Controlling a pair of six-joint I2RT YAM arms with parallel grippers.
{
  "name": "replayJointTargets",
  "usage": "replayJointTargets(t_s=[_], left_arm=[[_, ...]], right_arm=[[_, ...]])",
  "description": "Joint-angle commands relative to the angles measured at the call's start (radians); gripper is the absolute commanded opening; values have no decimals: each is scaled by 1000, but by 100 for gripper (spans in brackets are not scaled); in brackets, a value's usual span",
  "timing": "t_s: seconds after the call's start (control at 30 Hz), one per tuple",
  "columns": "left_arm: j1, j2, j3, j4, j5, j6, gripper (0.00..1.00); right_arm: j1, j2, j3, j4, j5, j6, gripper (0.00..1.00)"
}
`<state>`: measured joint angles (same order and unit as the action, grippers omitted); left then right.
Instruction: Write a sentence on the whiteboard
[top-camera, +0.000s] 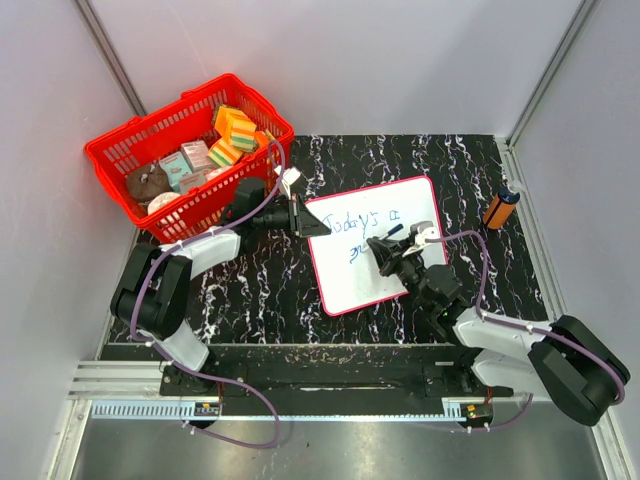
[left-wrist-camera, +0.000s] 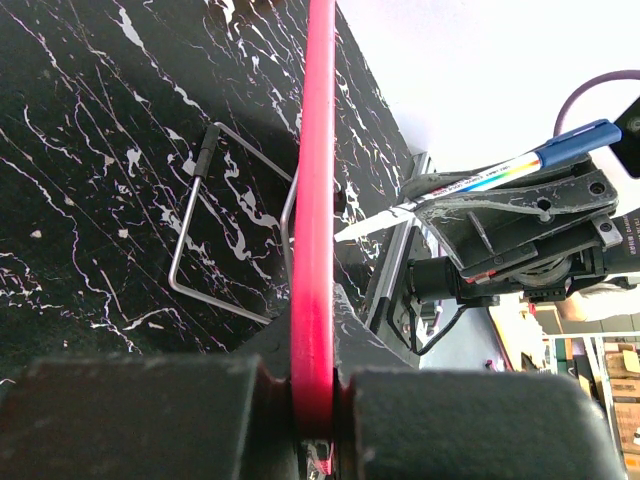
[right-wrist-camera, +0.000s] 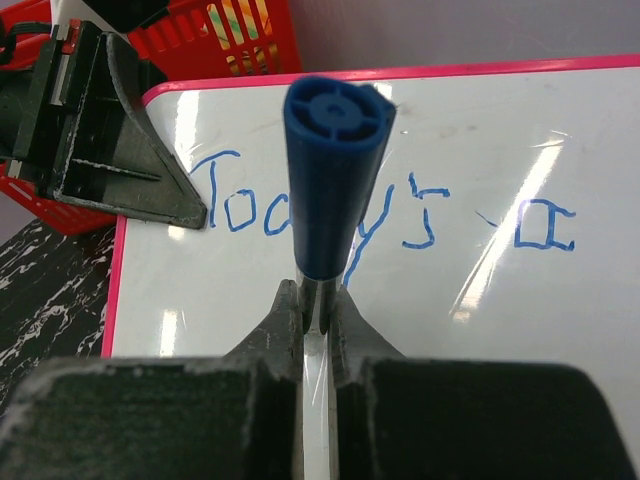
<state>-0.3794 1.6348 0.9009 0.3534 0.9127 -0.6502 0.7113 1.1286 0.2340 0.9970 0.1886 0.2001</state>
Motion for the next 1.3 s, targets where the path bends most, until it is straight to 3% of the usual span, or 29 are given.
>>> replayJointTargets(t_s=[0.0,0.6,0.9,1.27], left_arm=[[-3,3,-30,-134,-78,141,0],[-3,7,-33,-134,-80,144,0],[-3,3,-34,-137,-80,147,0],[-6,7,-28,-139,-72,149,0]], right_arm=[[-4,-20,-19,-12,-9,19,0],[-4,-53,14,-34,60,-16,0],[-4,-177,45,-87,35,-8,0],[-4,7,120,0,64,-25,0]])
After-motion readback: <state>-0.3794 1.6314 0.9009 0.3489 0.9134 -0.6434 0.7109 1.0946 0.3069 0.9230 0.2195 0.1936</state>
